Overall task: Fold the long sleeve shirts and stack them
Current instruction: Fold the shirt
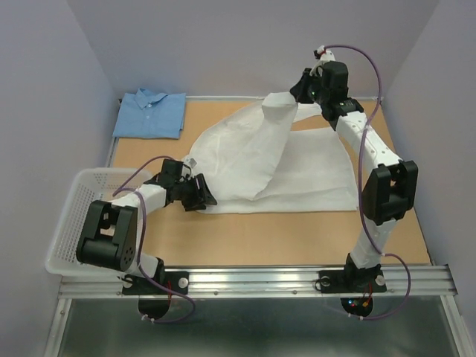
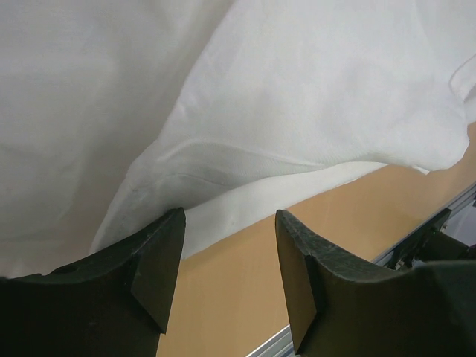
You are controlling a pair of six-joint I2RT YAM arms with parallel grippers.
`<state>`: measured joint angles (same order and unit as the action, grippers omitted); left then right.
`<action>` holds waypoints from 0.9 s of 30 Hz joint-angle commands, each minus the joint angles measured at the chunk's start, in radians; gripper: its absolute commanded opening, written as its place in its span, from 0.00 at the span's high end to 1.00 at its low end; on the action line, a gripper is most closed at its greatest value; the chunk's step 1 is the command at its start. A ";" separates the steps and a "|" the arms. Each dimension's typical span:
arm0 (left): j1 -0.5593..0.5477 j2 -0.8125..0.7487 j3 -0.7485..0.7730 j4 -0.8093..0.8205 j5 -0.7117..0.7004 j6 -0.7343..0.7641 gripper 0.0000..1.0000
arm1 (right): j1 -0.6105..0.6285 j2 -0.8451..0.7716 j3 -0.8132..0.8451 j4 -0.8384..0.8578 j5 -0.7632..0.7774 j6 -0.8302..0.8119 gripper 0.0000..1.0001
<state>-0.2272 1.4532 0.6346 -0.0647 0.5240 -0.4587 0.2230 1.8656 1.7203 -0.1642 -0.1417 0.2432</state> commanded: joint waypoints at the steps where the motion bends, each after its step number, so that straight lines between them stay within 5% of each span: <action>1: 0.005 -0.057 0.019 -0.098 -0.019 0.016 0.36 | 0.004 0.036 0.134 0.063 -0.244 0.053 0.99; 8: 0.005 -0.172 0.158 -0.113 -0.094 -0.037 0.31 | 0.010 0.026 0.148 0.065 -0.602 0.019 0.99; 15: 0.005 -0.146 0.214 -0.115 -0.150 -0.055 0.24 | 0.016 -0.195 -0.166 0.028 -0.634 -0.160 0.99; 20: 0.005 -0.113 0.206 -0.103 -0.154 -0.057 0.24 | 0.039 -0.380 -0.436 -0.031 -0.526 -0.297 0.98; 27: 0.005 -0.106 0.182 -0.073 -0.171 -0.060 0.25 | 0.223 -0.526 -0.732 -0.146 -0.143 -0.406 0.96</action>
<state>-0.2272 1.3544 0.8268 -0.1680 0.3656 -0.5140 0.3691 1.3827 1.0912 -0.2527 -0.4858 -0.0872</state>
